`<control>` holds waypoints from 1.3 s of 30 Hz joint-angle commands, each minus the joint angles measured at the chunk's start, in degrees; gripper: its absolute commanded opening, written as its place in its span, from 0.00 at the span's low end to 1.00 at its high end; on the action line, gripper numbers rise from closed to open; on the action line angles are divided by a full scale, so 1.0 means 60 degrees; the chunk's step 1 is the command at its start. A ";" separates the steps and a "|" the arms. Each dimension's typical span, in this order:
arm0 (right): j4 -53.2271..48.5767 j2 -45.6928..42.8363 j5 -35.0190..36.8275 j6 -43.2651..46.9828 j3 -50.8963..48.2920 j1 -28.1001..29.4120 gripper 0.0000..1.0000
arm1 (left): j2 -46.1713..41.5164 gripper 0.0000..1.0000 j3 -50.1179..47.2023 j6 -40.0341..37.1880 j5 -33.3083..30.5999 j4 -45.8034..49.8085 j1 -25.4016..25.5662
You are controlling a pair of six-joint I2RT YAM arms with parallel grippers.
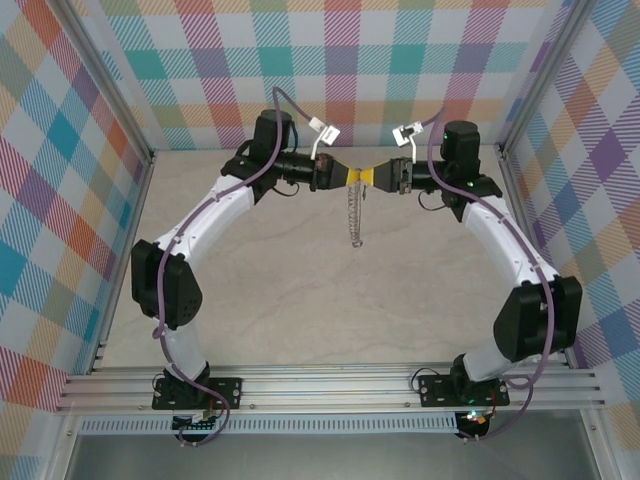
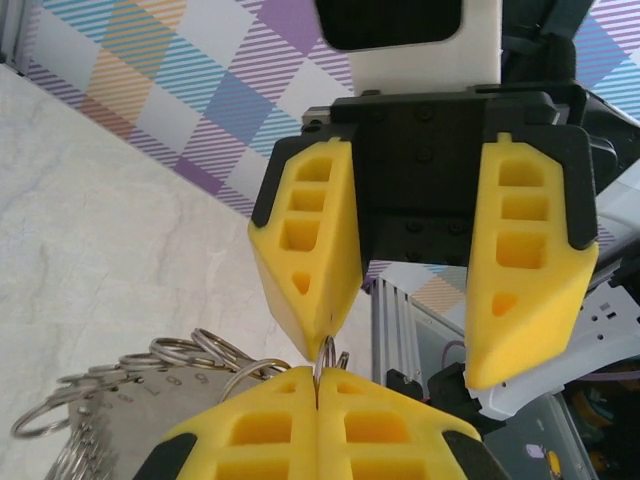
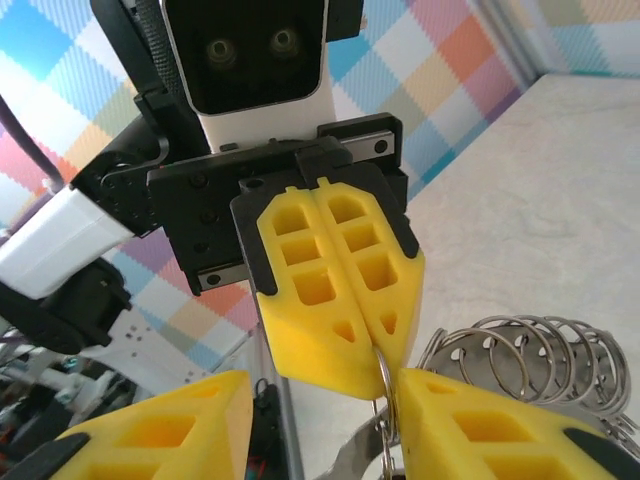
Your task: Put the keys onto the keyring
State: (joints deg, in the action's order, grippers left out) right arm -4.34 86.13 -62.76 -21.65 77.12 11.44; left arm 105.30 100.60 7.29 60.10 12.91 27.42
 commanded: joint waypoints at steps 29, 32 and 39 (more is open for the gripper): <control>0.4605 -0.2538 0.2794 -0.1035 -0.3175 0.0565 0.41 | -0.1592 0.00 -0.1143 0.1317 -0.0584 -0.2434 0.0231; 0.4625 -0.2423 0.2744 -0.1064 -0.3070 0.0618 0.38 | -0.1582 0.00 -0.1110 0.1292 -0.0538 -0.2379 0.0249; 0.4767 -0.2183 0.2547 -0.1209 -0.2906 0.0683 0.33 | -0.1583 0.00 -0.1064 0.1249 -0.0478 -0.2346 0.0271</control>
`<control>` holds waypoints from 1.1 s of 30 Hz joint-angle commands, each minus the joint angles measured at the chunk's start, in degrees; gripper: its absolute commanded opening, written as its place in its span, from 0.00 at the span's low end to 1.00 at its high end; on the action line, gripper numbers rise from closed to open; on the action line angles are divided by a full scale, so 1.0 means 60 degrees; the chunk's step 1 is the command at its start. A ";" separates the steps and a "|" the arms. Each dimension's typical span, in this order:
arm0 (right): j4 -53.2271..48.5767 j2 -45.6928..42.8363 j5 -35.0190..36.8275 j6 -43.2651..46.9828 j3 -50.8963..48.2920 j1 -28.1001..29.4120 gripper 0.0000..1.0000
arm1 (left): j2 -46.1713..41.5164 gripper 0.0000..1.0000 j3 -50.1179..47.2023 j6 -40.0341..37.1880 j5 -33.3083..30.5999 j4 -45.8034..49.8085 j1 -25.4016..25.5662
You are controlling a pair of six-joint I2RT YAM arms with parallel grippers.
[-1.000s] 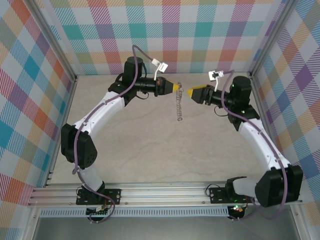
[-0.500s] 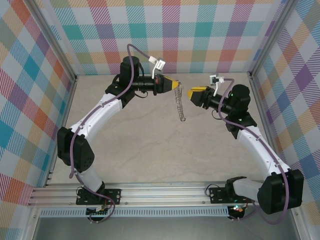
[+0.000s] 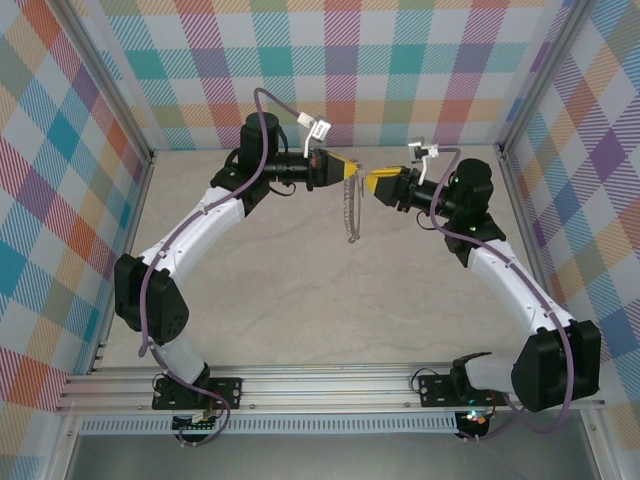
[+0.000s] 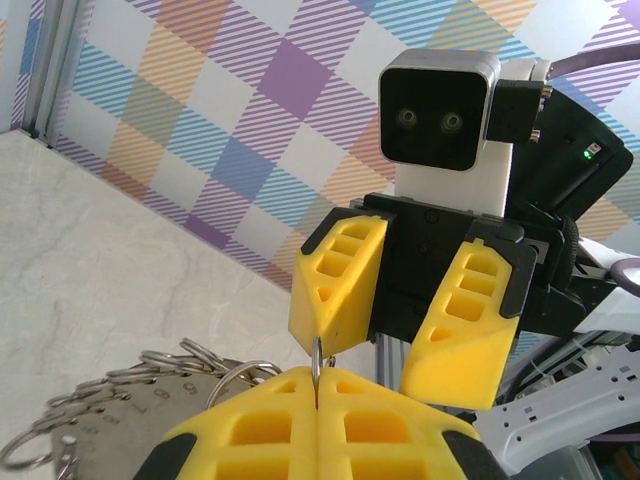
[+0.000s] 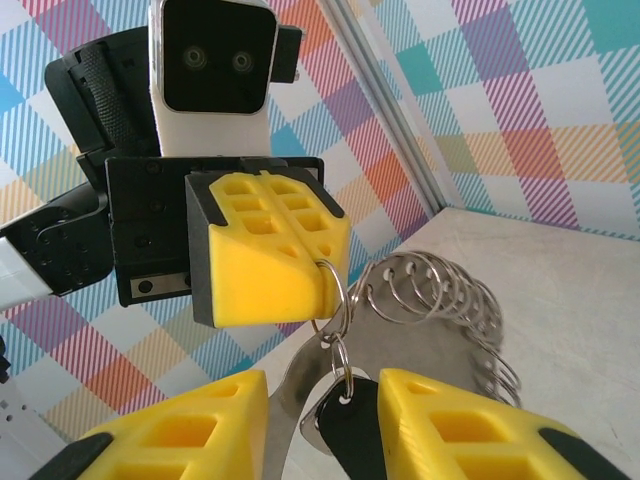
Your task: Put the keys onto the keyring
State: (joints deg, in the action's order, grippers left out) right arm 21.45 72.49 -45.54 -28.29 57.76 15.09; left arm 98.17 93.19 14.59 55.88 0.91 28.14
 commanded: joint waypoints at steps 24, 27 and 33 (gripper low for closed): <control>-0.1307 -0.0508 0.1758 0.1003 0.0175 0.0751 0.00 | -0.0493 0.00 -0.0013 0.0261 -0.0895 -0.0265 0.0357; -0.1562 -0.0524 0.2485 0.1157 0.0199 0.1004 0.00 | -0.0601 0.00 -0.0235 0.0378 -0.1333 -0.0480 0.0515; -0.1833 -0.0612 0.4112 0.1259 0.0051 0.1501 0.00 | -0.1016 0.00 -0.1101 0.0947 -0.2627 -0.1396 0.0780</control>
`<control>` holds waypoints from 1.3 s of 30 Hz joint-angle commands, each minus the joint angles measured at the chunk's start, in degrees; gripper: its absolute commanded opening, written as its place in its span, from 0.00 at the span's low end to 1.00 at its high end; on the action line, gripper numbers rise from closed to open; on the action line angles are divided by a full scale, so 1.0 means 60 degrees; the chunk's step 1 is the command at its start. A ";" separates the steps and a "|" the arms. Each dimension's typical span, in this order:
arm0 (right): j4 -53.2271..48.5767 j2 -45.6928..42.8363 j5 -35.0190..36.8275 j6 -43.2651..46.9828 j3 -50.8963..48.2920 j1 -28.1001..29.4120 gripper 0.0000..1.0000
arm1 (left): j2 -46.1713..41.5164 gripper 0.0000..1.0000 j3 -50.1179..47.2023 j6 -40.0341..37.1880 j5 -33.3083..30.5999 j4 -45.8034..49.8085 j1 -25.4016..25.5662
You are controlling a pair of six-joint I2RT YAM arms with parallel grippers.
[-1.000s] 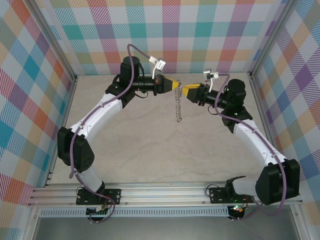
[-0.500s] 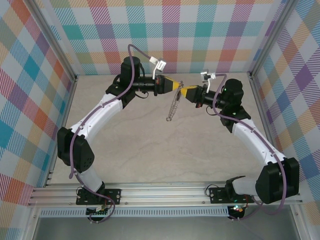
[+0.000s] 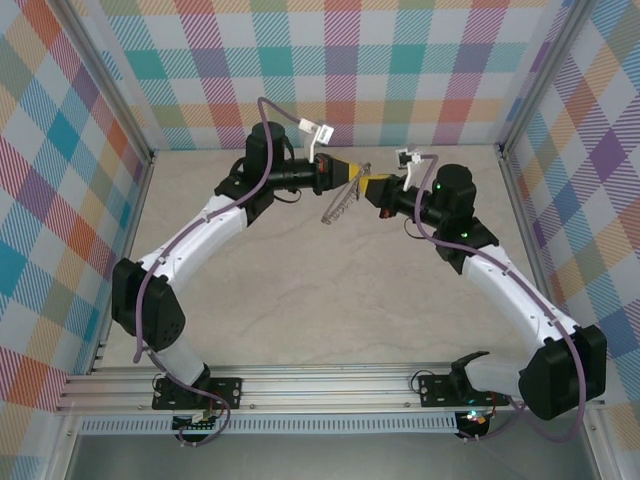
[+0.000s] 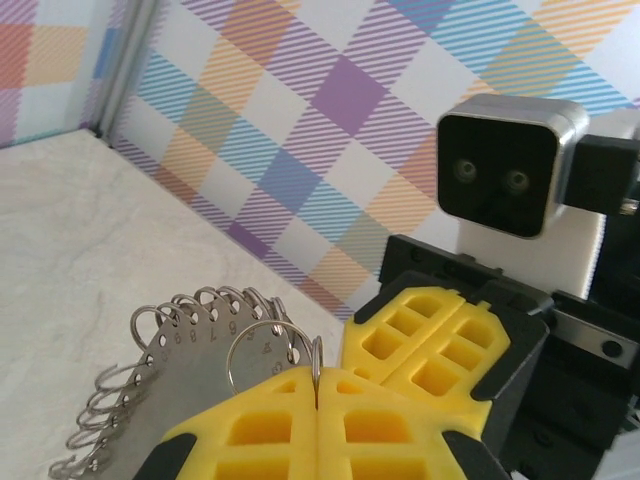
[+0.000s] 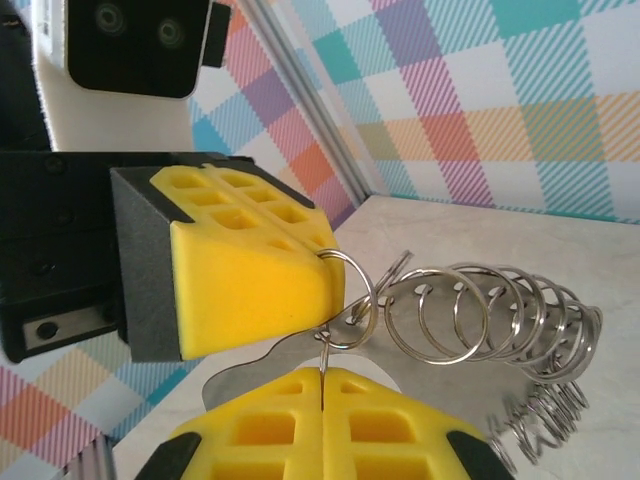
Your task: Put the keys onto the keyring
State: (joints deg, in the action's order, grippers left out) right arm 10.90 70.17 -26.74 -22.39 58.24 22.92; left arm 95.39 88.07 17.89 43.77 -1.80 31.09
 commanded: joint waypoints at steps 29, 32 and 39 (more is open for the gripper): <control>-0.0210 -0.0083 0.2892 -0.0105 0.0119 0.1547 0.00 | -0.1191 0.00 -0.1616 0.0797 -0.2621 -0.2115 0.0531; -0.0159 0.0043 0.3015 -0.0135 0.0206 0.1682 0.00 | -0.1218 0.00 -0.1733 0.0870 -0.2690 -0.2268 0.0582; -0.0093 0.0339 0.3960 -0.0582 0.0357 0.1937 0.00 | -0.1534 0.00 -0.2364 0.1067 -0.3352 -0.2872 0.0837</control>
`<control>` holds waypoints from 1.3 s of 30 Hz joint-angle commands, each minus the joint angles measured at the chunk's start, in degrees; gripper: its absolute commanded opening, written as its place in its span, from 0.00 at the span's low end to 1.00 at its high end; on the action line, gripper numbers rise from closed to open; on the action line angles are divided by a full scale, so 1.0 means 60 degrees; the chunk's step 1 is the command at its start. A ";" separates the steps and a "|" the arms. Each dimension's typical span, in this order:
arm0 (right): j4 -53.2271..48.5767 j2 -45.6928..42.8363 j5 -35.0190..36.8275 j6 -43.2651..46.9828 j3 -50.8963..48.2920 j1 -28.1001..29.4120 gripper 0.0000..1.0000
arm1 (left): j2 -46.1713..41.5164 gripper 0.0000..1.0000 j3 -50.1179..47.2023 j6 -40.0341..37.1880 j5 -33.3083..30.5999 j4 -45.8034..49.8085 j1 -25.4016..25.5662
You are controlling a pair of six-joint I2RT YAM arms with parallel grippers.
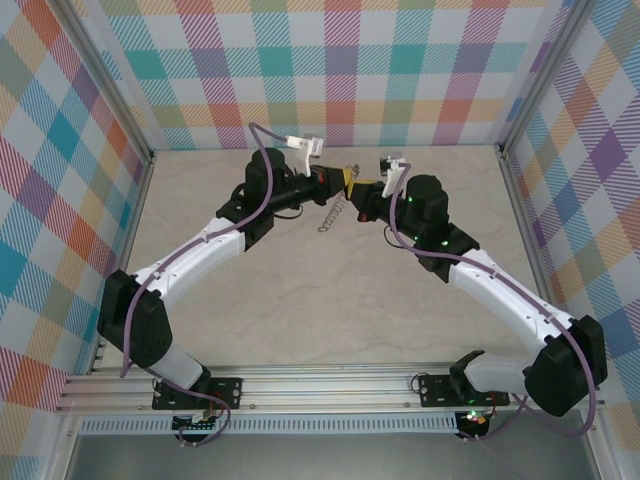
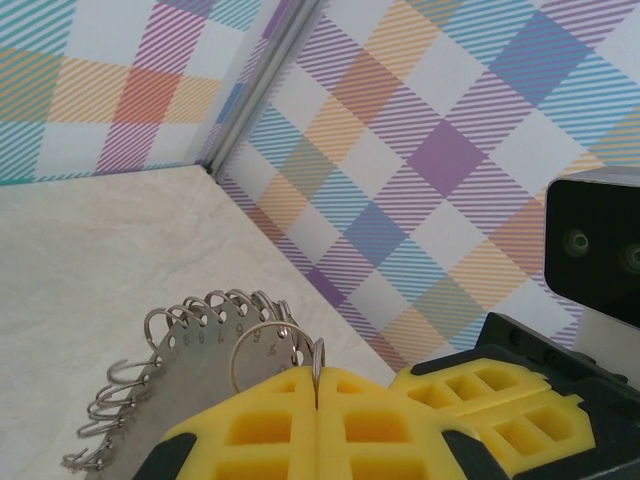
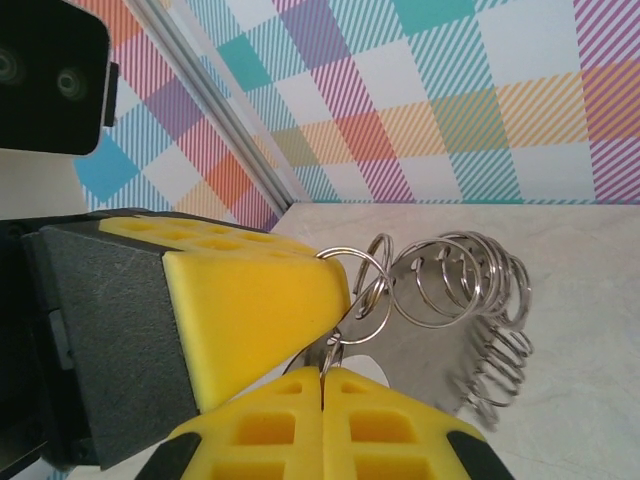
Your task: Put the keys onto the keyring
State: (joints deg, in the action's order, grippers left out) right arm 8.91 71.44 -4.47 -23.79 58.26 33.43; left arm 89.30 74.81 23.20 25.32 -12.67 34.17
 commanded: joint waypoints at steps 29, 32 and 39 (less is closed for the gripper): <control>-0.2113 -0.1520 -0.0200 0.0960 0.1186 0.0214 0.60 | -0.0076 0.00 -0.0038 0.0126 -0.0404 -0.1126 0.0486; -0.2136 -0.1882 -0.0277 0.0709 0.1043 -0.0136 0.63 | -0.0062 0.00 -0.0003 0.0065 -0.0340 -0.1086 0.0484; -0.1795 -0.2051 -0.1084 -0.0347 0.0733 -0.1186 0.63 | -0.0058 0.00 0.0071 -0.0169 0.0094 -0.1101 0.0458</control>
State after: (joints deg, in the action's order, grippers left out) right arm -3.86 59.31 -7.49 -22.11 63.96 28.36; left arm 89.19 73.32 23.99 23.33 -16.64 36.49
